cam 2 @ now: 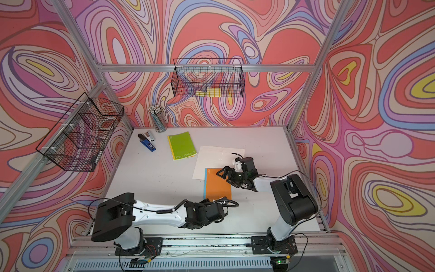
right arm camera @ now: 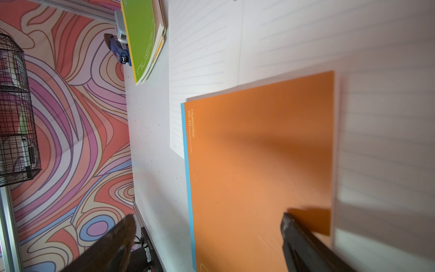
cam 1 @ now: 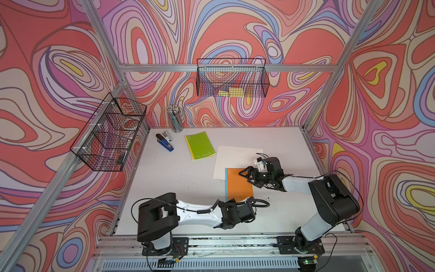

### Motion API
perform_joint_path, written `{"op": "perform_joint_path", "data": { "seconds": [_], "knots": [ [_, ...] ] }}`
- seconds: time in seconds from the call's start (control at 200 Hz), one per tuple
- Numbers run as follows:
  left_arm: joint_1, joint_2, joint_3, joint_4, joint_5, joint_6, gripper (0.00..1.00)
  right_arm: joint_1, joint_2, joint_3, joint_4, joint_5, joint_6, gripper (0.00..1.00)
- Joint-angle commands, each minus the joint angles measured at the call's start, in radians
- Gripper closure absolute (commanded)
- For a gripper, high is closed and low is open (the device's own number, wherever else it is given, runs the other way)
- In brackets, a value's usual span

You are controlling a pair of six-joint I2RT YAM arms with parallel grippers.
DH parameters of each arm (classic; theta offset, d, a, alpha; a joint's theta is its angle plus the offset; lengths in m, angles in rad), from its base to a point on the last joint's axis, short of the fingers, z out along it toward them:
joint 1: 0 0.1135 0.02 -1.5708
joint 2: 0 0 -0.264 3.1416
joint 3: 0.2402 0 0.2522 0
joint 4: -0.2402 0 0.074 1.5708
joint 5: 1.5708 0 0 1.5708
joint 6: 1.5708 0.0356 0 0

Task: Close the notebook
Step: Close the notebook, then pick up the notebook at the notebook.

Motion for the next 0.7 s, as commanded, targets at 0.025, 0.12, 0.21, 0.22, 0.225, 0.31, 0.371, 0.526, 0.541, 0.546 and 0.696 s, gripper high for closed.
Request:
{"op": "perform_joint_path", "data": {
  "seconds": [0.025, 0.12, 0.21, 0.22, 0.225, 0.31, 0.371, 0.526, 0.541, 0.546, 0.696],
  "knots": [
    [0.230, -0.122, -0.072, 0.132, 0.414, -0.090, 0.48, 0.008, 0.041, -0.028, -0.080, 0.063, -0.008, 0.02],
    [0.382, -0.122, -0.098, 0.205, 0.630, -0.199, 0.59, 0.007, 0.038, -0.029, -0.081, 0.061, -0.009, 0.02],
    [0.471, -0.087, -0.115, 0.290, 0.753, -0.309, 0.66, 0.007, 0.032, -0.033, -0.080, 0.062, -0.010, 0.02],
    [0.478, -0.082, -0.117, 0.301, 0.764, -0.320, 0.66, 0.007, 0.031, -0.035, -0.079, 0.062, -0.010, 0.02],
    [0.481, -0.080, -0.118, 0.306, 0.769, -0.325, 0.66, 0.006, 0.030, -0.035, -0.079, 0.062, -0.011, 0.02],
    [0.524, -0.041, -0.135, 0.379, 0.814, -0.415, 0.66, 0.007, 0.022, -0.040, -0.079, 0.063, -0.010, 0.02],
    [0.543, -0.017, -0.150, 0.441, 0.839, -0.475, 0.62, 0.008, 0.017, -0.045, -0.077, 0.062, -0.009, 0.02],
    [0.563, 0.043, -0.182, 0.541, 0.831, -0.598, 0.63, 0.007, 0.010, -0.050, -0.072, 0.058, -0.009, 0.02],
    [0.564, 0.047, -0.184, 0.546, 0.826, -0.603, 0.63, 0.006, 0.010, -0.050, -0.071, 0.058, -0.008, 0.02],
    [0.564, 0.047, -0.185, 0.547, 0.824, -0.605, 0.63, 0.007, 0.010, -0.050, -0.071, 0.058, -0.008, 0.02],
    [0.570, 0.059, -0.214, 0.590, 0.763, -0.668, 0.65, 0.007, 0.007, -0.050, -0.067, 0.054, -0.008, 0.02]
  ]
}}
